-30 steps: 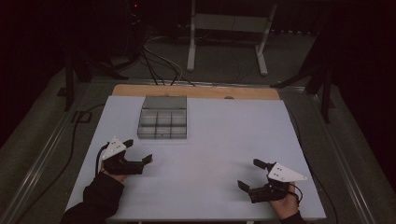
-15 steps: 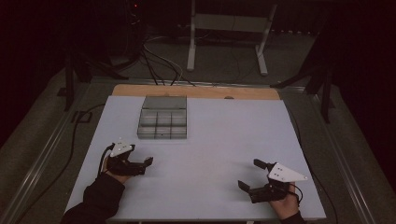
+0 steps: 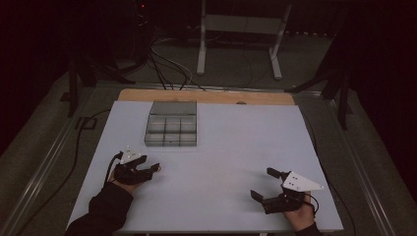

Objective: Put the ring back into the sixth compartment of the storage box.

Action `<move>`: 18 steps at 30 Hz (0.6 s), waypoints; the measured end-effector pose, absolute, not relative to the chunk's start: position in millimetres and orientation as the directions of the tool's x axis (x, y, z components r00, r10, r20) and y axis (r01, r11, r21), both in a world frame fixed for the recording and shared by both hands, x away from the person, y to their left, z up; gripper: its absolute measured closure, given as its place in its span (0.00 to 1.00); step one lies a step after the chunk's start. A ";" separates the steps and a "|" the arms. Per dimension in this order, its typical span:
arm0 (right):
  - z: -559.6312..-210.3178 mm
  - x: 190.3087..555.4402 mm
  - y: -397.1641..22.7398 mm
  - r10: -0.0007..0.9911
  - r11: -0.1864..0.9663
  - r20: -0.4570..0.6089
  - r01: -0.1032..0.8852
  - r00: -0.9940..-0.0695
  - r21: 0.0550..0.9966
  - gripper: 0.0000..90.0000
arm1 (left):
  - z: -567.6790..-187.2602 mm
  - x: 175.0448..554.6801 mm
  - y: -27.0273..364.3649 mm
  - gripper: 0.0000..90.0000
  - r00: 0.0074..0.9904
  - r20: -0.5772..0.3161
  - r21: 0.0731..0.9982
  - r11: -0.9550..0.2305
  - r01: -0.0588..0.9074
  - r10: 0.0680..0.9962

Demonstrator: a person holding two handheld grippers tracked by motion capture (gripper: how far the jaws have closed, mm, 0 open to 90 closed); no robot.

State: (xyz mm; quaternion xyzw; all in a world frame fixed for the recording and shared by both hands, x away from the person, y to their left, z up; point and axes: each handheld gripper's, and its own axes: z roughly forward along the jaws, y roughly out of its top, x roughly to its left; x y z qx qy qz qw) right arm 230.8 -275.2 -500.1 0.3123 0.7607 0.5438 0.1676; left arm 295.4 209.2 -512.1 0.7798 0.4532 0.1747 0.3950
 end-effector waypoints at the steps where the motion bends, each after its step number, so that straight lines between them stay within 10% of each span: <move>1: -500.0 230.9 -275.4 0.657 0.214 0.085 0.293 -0.749 0.932 0.00 | -512.5 295.8 209.3 0.48 0.527 -0.087 0.774 -0.276 0.571 0.845; 18: -500.5 231.2 -275.2 0.659 0.214 0.088 0.299 -0.747 0.930 0.00 | -517.7 301.5 204.2 0.79 0.552 -0.076 0.745 -0.320 0.585 0.830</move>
